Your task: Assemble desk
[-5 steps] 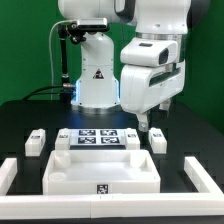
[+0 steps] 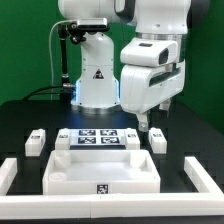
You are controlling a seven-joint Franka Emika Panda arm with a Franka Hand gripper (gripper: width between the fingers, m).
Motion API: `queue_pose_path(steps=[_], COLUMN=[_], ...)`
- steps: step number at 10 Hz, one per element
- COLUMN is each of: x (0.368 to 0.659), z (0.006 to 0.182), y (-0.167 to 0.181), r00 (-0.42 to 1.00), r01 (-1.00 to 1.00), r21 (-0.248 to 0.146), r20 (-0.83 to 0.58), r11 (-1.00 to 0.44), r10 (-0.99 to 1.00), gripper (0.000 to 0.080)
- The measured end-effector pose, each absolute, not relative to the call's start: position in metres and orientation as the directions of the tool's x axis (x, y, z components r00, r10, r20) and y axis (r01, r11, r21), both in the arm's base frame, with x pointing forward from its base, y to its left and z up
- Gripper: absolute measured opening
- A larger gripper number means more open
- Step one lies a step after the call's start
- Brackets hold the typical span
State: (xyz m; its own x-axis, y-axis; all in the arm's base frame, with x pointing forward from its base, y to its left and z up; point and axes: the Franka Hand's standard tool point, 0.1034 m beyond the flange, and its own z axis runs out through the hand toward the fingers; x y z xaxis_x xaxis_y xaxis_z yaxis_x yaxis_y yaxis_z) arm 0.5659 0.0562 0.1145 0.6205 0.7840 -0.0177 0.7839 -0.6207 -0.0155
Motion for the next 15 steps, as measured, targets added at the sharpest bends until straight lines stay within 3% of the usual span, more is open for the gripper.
queue_pose_path(steps=[2, 6, 10, 11, 12, 14, 15], x=[0.566, 0.527, 0.526, 0.517, 0.498, 0.482, 0.477], z=[0.114, 0.091, 0.088, 0.075, 0.058, 0.036, 0.026], y=[0.055, -0.004, -0.008, -0.022, -0.034, -0.052, -0.056], r00=[0.593, 0.202, 0.171, 0.101, 0.091, 0.065, 0.076], r01=[0.805, 0.978, 0.985, 0.995, 0.995, 0.998, 0.997], r21=[-0.016, -0.044, -0.038, -0.012, -0.03, -0.015, -0.027], r20=[-0.018, -0.011, -0.007, 0.005, 0.008, 0.018, 0.022], r11=[-0.594, -0.202, -0.171, -0.101, -0.091, -0.065, -0.076], r10=[0.805, 0.979, 0.985, 0.995, 0.996, 0.998, 0.997], gripper=[0.065, 0.065, 0.065, 0.065, 0.065, 0.065, 0.065])
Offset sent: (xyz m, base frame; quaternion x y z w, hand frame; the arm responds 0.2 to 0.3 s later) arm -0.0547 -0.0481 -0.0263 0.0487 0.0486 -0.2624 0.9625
